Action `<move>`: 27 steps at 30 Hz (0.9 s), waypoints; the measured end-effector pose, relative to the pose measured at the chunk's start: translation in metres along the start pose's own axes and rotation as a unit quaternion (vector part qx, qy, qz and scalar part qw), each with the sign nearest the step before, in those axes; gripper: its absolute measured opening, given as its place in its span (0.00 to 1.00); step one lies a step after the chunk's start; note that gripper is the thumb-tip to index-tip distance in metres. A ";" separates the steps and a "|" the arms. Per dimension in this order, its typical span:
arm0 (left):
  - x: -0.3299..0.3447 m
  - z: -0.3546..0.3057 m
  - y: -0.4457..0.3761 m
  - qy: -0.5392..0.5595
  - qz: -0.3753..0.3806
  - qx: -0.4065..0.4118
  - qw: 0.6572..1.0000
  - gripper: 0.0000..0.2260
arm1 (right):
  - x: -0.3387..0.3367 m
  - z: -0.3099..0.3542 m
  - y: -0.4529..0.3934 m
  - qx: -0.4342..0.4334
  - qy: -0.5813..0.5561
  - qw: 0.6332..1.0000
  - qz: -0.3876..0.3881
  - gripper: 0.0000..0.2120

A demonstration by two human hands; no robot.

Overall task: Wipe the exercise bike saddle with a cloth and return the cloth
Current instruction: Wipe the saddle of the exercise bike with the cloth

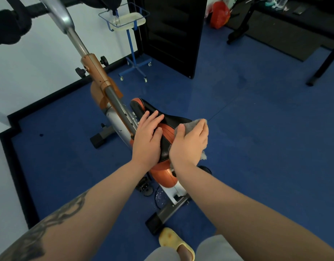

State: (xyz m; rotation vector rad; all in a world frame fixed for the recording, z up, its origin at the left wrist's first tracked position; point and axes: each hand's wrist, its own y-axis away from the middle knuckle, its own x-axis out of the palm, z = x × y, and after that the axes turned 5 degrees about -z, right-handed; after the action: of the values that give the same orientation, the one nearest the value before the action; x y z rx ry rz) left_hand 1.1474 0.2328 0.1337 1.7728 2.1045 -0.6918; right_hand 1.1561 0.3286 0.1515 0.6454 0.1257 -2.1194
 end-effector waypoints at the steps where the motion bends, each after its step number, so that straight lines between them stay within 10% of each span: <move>1: 0.000 0.001 0.001 0.001 -0.001 0.002 1.000 0.20 | 0.001 -0.002 0.003 -0.017 -0.003 1.000 -0.001 0.31; 8: -0.001 0.004 0.002 -0.005 0.001 0.009 1.000 0.20 | 0.005 -0.022 0.070 -0.101 -0.029 0.994 -0.002 0.31; 14: 0.000 0.002 0.002 -0.001 -0.004 0.003 1.000 0.18 | 0.002 -0.007 -0.011 0.046 -0.082 0.995 -0.023 0.23; 27: 0.000 0.001 0.001 0.002 0.001 -0.004 1.000 0.18 | 0.006 -0.013 0.042 0.081 -0.164 0.983 0.011 0.31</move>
State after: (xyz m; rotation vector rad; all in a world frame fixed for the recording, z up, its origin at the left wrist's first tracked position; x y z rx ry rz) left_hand 1.1487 0.2320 0.1329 1.7751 2.1046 -0.6790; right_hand 1.1914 0.3035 0.1440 0.3800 -0.2380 -2.1992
